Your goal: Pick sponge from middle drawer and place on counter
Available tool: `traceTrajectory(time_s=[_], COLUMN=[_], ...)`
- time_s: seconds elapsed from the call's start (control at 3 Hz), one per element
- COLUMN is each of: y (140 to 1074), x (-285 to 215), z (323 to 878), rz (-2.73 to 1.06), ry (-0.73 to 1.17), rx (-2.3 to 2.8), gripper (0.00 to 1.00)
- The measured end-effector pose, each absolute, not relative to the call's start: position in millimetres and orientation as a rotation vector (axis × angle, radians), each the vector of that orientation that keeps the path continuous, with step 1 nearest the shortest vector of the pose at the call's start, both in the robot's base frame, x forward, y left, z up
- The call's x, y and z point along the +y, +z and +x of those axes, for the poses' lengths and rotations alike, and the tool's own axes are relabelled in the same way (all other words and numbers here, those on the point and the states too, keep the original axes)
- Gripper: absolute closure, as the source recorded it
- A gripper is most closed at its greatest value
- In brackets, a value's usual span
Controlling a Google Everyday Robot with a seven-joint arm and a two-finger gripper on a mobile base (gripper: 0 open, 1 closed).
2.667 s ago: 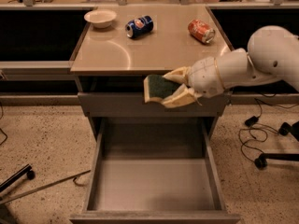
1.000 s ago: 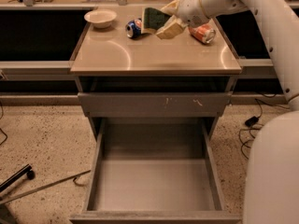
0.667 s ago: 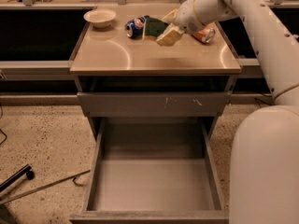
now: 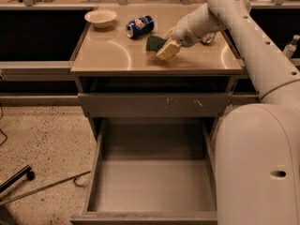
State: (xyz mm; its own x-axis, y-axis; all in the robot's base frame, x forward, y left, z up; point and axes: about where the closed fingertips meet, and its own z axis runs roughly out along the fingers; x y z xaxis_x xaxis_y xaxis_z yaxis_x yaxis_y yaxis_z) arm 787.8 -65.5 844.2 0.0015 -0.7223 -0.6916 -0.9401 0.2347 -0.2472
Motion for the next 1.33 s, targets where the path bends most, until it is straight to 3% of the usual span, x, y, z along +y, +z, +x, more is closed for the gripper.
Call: traceTrajectory(time_s=[0.67, 1.33], y=[836.2, 836.2], x=[-66.6, -66.6], z=[789.0, 789.0], rz=[-1.535, -1.535], ry=[0.366, 0.366], rx=[1.794, 1.794], gripper=[1.00, 0.57])
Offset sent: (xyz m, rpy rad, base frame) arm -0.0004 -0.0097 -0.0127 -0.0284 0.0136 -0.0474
